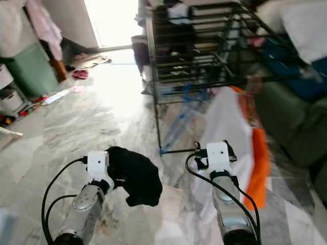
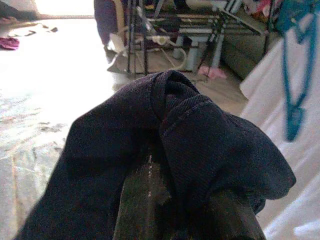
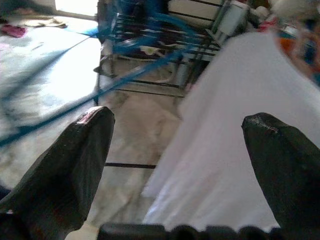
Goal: Hang hanger
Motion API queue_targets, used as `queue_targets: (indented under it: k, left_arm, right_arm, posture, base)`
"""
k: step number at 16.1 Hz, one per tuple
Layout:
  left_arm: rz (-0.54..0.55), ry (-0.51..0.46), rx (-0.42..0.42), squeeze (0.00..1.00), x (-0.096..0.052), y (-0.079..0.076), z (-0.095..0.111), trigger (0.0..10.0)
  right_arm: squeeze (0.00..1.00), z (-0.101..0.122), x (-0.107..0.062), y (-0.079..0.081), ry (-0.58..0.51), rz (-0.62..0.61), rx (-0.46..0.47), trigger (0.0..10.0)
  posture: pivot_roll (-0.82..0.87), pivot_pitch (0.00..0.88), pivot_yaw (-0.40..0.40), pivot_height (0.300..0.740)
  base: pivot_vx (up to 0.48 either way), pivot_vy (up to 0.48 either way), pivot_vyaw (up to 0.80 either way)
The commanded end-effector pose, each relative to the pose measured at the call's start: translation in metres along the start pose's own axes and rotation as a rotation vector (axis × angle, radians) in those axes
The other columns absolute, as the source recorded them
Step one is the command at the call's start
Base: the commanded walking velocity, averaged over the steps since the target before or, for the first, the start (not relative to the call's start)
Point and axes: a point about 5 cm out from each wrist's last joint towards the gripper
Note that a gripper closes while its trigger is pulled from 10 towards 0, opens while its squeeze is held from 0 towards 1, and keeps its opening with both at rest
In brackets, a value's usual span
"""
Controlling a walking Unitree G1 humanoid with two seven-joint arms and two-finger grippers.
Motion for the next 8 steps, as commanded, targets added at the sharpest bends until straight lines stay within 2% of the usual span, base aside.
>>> queue_targets:
  k: [1,5,8]
  left_arm:
    - [0.024,-0.021,0.011,0.00,0.0003,0.0100,0.0054,10.0]
    - [0.019,-0.016,0.019,0.00,-0.0005,0.0085,0.0042,10.0]
    - [0.014,-0.010,0.026,0.00,-0.0009,0.0071,0.0030,10.0]
  right_arm:
    - [0.00,0.0044,0.0019,0.0090,-0.014,0.020,0.012,10.0]
    - [0.00,0.0041,0.0024,0.0095,-0.010,0.016,0.017,10.0]
    - [0.00,0.0050,0.0039,0.0081,-0.008,0.007,0.019,10.0]
  posture:
    - [-0.16,0.000,0.074,0.740]
    - [-0.16,0.000,0.073,0.740]
    - [-0.16,0.000,0.073,0.740]
  base:
    - [0.296,0.375,0.00]
    - [0.298,0.353,0.00]
    - [0.000,0.000,0.00]
Point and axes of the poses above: a point about 5 cm out from each wrist's last joint towards the gripper, its own x axis pointing out of the wrist towards the gripper, its own z axis along the axis of the wrist's last joint, y = z × x, and after that the axes turned 6 degrees about x, right-handed
